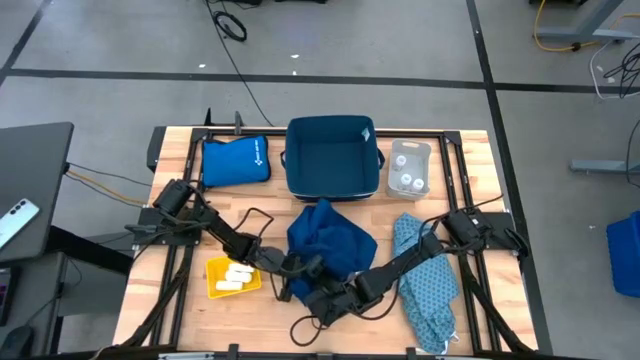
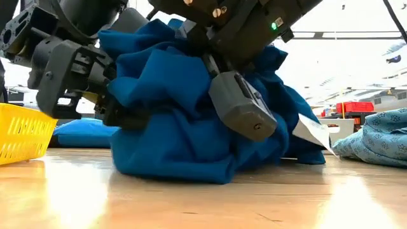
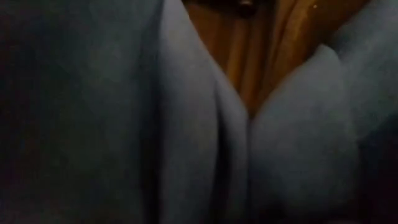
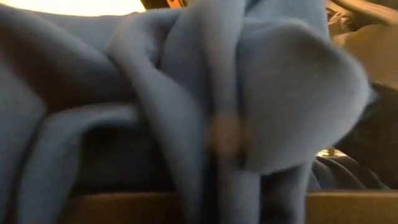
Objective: Pick & Place Medicine items
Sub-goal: Adjust the blue patient gown
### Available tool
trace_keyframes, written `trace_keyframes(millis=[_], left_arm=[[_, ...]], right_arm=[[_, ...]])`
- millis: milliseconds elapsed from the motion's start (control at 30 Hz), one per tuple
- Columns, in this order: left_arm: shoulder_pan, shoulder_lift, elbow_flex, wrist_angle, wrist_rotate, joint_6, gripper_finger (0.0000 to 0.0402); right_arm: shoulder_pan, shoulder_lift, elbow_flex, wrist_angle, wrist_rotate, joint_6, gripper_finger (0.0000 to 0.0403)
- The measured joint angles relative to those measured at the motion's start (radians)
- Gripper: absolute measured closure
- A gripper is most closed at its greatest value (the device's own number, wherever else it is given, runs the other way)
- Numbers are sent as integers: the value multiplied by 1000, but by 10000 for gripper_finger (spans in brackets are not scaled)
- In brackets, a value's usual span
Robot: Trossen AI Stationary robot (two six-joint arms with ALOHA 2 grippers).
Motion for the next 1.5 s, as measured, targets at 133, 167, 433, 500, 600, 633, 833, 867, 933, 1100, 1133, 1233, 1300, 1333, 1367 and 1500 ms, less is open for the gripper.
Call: trace_keyframes(millis=[133, 167, 433, 500, 600, 633, 833, 867, 933, 1100, 1133, 1233, 1300, 1333, 1367, 1500], left_arm=[[-6, -18, 0, 12, -14, 10, 269], [-7, -24, 0, 12, -17, 9, 271], [-26, -135, -38, 46, -61, -44, 163], [-42, -173, -49, 45, -74, -34, 107], [-65, -238, -68, 20, -129, 21, 54], [-70, -264, -77, 18, -151, 43, 45], [-124, -406, -110, 11, -236, 100, 45], [-140, -427, -115, 5, -249, 110, 48], [-177, -473, -130, 0, -274, 123, 51], [-264, -568, -162, -41, -379, 123, 53], [-274, -577, -167, -45, -404, 110, 53], [-284, -582, -185, -84, -523, 45, 53], [-273, -579, -202, -121, -566, -13, 54], [-264, -577, -210, -137, -570, -51, 54], [-257, -576, -222, -151, -570, -85, 55], [-246, -576, -265, -164, -578, -214, 60]], right_arm=[[16, -3, 0, 7, 111, -41, 393], [18, -5, 0, 9, 136, -46, 393], [28, -60, 2, 14, 305, -70, 394], [31, -79, 4, 22, 333, -89, 394], [30, -111, 4, 21, 382, -127, 394], [26, -123, 2, 16, 412, -146, 394], [11, -192, 0, 12, 511, -219, 395], [11, -204, 0, 17, 516, -219, 395], [10, -228, 0, 18, 516, -213, 395], [10, -262, 0, 14, 500, -158, 395], [10, -266, 0, 14, 488, -145, 395], [4, -268, 0, 14, 470, -111, 395], [-1, -268, 0, -3, 466, -71, 395], [-3, -268, 0, -18, 465, -38, 395], [-7, -268, 0, -41, 464, 0, 395], [-21, -268, 0, -158, 443, 177, 395]])
